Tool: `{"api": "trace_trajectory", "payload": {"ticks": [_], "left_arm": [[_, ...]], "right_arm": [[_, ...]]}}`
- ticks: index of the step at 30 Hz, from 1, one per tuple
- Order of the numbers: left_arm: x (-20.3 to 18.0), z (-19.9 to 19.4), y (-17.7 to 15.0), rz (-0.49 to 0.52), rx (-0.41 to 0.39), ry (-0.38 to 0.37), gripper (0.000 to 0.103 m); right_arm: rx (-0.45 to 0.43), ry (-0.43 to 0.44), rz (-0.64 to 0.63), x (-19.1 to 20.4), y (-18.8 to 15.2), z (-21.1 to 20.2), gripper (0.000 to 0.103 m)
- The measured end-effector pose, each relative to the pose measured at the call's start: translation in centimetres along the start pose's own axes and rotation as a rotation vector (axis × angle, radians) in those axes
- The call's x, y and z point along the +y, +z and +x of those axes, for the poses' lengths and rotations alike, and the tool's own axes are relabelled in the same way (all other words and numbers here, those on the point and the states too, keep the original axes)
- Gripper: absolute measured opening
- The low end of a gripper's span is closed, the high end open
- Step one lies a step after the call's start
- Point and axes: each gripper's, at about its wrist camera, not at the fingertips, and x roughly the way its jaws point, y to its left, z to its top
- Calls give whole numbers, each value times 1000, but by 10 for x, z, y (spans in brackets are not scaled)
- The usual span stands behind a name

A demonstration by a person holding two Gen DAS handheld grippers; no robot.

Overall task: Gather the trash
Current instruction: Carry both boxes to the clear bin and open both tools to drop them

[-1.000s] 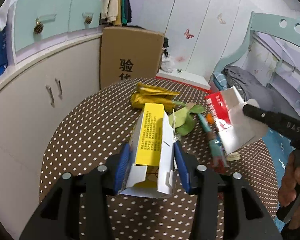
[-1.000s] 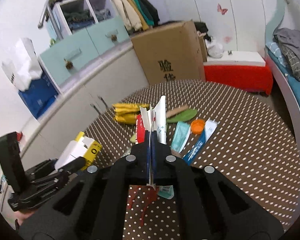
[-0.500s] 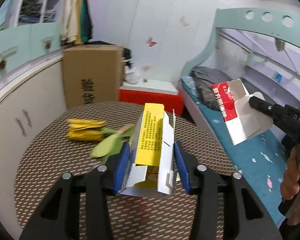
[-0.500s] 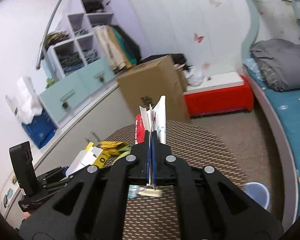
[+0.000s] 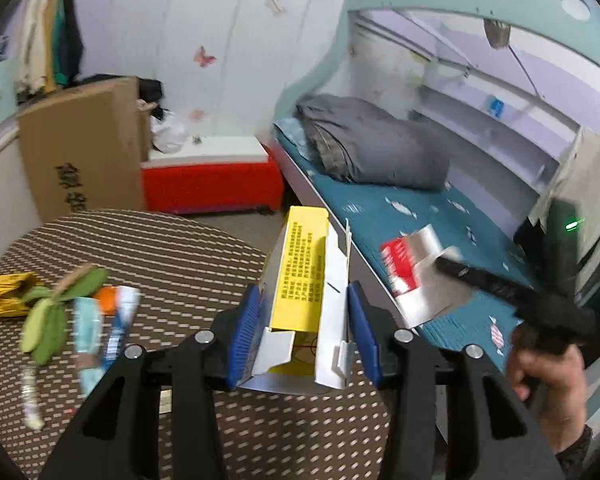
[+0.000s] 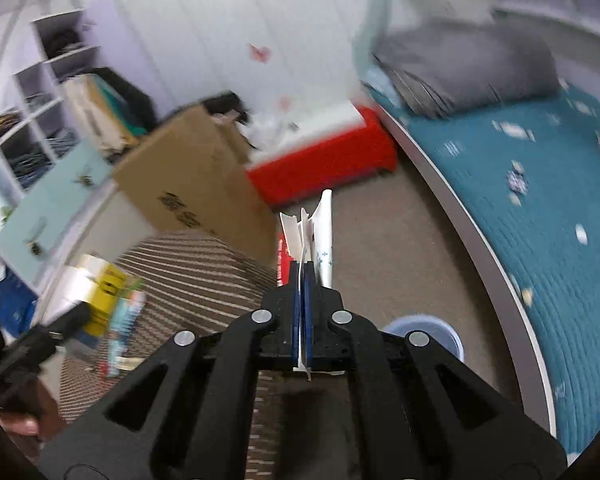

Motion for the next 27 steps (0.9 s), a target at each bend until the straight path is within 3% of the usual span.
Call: {"api": "trace_trajectory", "payload": {"ticks": [7,10,11,12,13,18,27], "left_arm": [[-34,59,3,62,90,-25,44],[-47,81,6,86,126,-36,44],[-52,89,7,96,140,-41,44],[-55,93,7,102,149,-44,44],[-59,100,7,112,160,-49,44],[-81,128,8,153,209,-72,44],[-118,186,4,170,336,-137,46]], "right_arm": [[169,-77,128,-69,-30,90,2],[251,-64,217,-103,-48,127,12],[270,-50,249,-115,-55,138,32],[273,-50,275,-124,-60,144,64],[269,-56,301,-133,-65,145,69],[206,-49,368,-154,-68,125,73],[12,-55,346,-156,-38,43,84]]}}
